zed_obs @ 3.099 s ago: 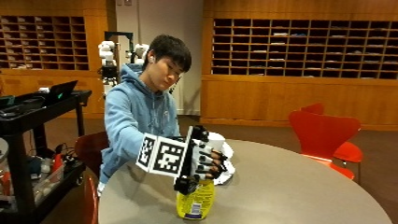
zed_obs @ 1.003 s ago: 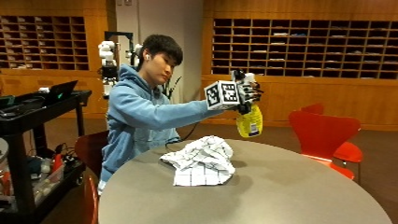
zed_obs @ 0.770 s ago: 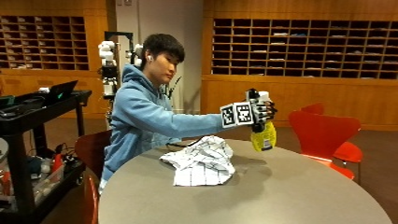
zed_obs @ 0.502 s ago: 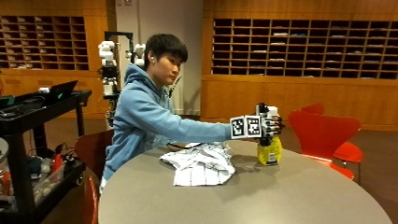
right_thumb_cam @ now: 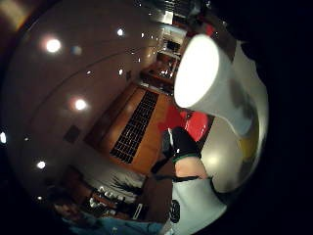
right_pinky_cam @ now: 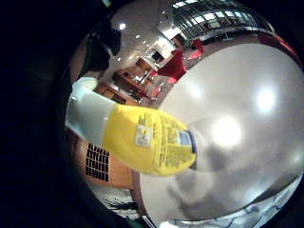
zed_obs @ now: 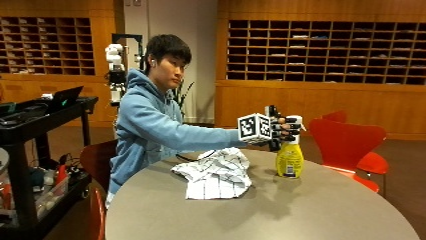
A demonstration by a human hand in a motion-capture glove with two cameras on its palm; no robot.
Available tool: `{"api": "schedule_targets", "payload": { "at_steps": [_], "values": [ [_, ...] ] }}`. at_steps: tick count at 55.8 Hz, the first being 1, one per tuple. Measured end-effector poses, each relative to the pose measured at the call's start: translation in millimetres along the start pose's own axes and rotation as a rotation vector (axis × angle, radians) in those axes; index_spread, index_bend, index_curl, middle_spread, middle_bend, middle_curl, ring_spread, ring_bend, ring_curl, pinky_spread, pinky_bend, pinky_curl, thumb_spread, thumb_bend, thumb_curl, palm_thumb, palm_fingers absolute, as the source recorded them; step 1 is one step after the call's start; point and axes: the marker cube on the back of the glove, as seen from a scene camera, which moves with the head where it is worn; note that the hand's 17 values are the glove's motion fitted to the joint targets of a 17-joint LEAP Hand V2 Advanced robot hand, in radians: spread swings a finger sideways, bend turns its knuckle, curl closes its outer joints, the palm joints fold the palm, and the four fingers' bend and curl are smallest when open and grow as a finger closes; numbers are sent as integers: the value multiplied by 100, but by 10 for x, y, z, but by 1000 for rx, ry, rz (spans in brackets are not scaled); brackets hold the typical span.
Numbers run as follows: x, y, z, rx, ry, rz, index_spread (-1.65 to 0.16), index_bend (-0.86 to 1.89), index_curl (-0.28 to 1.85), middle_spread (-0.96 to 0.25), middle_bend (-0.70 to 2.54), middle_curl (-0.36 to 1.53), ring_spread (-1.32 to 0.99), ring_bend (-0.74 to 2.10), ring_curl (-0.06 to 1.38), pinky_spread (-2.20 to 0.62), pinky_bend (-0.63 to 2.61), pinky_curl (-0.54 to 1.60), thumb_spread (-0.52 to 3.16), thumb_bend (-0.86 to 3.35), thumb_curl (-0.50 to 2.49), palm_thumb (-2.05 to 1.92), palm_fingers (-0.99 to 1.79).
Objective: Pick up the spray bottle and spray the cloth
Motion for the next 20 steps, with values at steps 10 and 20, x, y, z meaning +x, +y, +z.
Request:
{"api": "schedule_targets", "payload": {
  "at_steps": [10, 20],
  "values": [
    [-284, 215, -544, 14, 22, -99, -25, 7, 27, -8, 24, 41, -8, 52, 41, 8, 53, 38, 86, -4, 56, 70, 44],
    [-534, 512, -1149, 12, 50, -206, -25, 11, 25, -8, 24, 41, -6, 51, 39, 12, 50, 36, 91, -3, 52, 69, 45]
  ]
}}
